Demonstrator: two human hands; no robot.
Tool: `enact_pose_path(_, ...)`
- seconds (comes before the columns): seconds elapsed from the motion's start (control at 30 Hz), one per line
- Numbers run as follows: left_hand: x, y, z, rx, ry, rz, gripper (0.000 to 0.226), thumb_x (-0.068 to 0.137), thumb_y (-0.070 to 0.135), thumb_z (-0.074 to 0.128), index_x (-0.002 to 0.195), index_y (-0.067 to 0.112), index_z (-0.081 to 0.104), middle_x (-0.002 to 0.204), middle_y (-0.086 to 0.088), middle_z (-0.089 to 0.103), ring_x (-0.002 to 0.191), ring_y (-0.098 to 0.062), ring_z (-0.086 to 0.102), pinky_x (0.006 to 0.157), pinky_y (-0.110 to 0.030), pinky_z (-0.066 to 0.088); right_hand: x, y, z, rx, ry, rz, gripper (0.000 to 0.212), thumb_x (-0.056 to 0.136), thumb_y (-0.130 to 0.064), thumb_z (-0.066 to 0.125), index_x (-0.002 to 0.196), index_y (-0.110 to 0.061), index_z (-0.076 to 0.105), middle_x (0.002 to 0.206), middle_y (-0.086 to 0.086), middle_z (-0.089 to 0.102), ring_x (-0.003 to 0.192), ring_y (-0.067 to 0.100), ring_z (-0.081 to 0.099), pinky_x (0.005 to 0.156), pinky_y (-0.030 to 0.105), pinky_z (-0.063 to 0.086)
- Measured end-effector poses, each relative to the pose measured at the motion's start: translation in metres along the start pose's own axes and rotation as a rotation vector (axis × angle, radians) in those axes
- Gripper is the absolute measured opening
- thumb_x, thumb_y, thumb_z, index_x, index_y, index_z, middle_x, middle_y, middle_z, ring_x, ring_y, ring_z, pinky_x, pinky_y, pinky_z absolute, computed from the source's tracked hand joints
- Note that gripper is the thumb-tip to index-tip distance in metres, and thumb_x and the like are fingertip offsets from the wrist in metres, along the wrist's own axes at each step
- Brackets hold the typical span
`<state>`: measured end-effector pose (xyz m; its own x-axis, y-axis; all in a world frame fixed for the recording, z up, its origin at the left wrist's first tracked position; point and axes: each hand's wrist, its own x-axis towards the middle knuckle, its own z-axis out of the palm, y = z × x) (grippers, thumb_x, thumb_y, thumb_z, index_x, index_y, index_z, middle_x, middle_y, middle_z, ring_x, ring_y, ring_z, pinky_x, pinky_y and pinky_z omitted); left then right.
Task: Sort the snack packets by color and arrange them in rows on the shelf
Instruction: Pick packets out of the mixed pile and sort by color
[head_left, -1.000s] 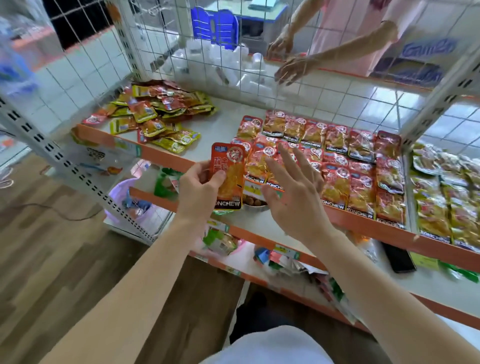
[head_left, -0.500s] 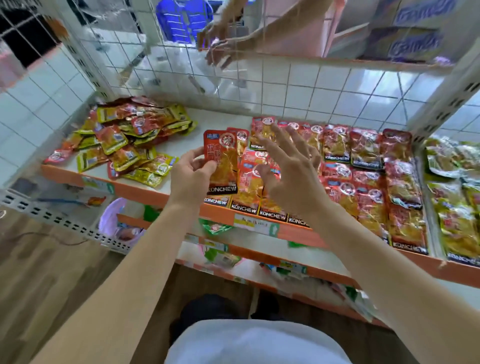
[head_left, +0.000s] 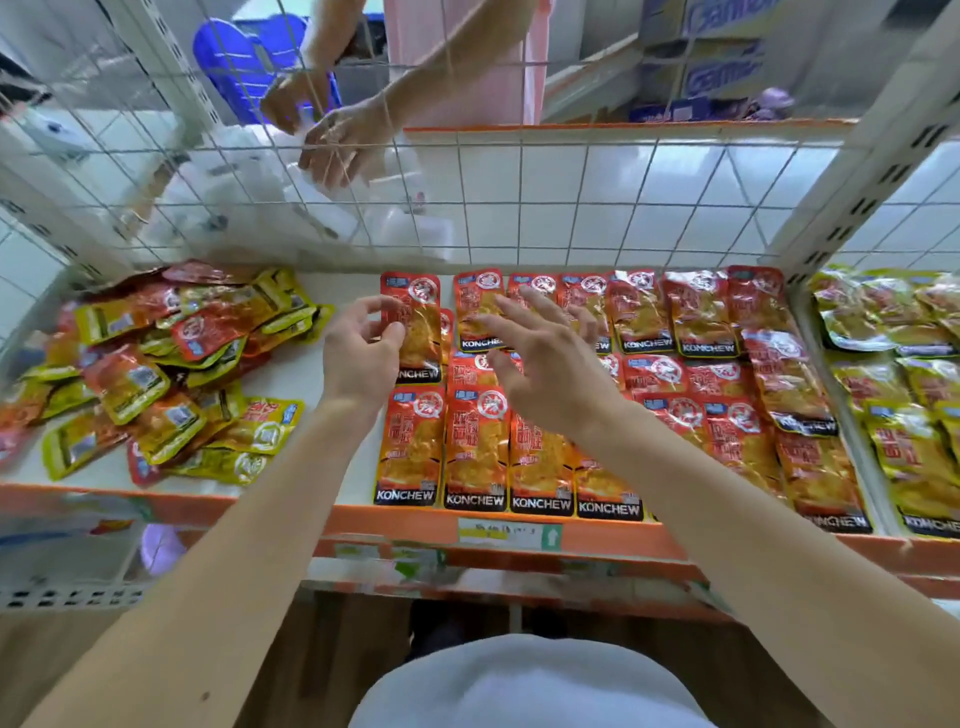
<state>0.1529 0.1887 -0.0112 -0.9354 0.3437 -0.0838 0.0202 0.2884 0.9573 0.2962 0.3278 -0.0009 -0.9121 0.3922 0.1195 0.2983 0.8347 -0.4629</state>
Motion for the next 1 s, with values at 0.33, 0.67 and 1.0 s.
enact_pose_path(0.33, 0.069, -0.031, 0.018, 0.325, -0.130, 0.147, 0.023, 0.090, 0.035, 0.057, 0.111, 0.037, 0.065, 0.103, 0.001, 0.074, 0.097, -0.022, 0.069, 0.089, -0.045, 0.056, 0.042, 0.000, 0.029, -0.020, -0.130, 0.098, 0.044, 0.102, -0.019, 0.044, 0.145, -0.024, 0.048, 0.164, 0.000, 0.025, 0.153, 0.017, 0.014, 0.121, 0.055, -0.003)
enact_pose_path(0.67, 0.067, -0.052, 0.021, 0.651, -0.110, 0.374, 0.046, 0.086, 0.045, 0.049, 0.123, 0.025, 0.068, 0.131, -0.003, 0.060, 0.121, -0.030, 0.048, 0.098, -0.039, 0.034, 0.047, -0.002, 0.045, -0.032, -0.112, 0.134, 0.043, 0.102, -0.015, 0.048, 0.144, -0.023, 0.052, 0.161, -0.002, 0.032, 0.148, 0.016, 0.028, 0.116, 0.043, 0.015)
enact_pose_path(1.0, 0.065, -0.052, 0.019, 0.701, -0.146, 0.366, 0.049, 0.086, 0.051, 0.046, 0.125, 0.029, 0.066, 0.133, -0.002, 0.052, 0.122, -0.028, 0.042, 0.102, -0.044, 0.032, 0.042, -0.006, 0.047, -0.022, -0.064, 0.148, 0.040, 0.098, -0.016, 0.057, 0.138, -0.024, 0.059, 0.155, -0.003, 0.043, 0.145, 0.015, 0.036, 0.116, 0.044, 0.012)
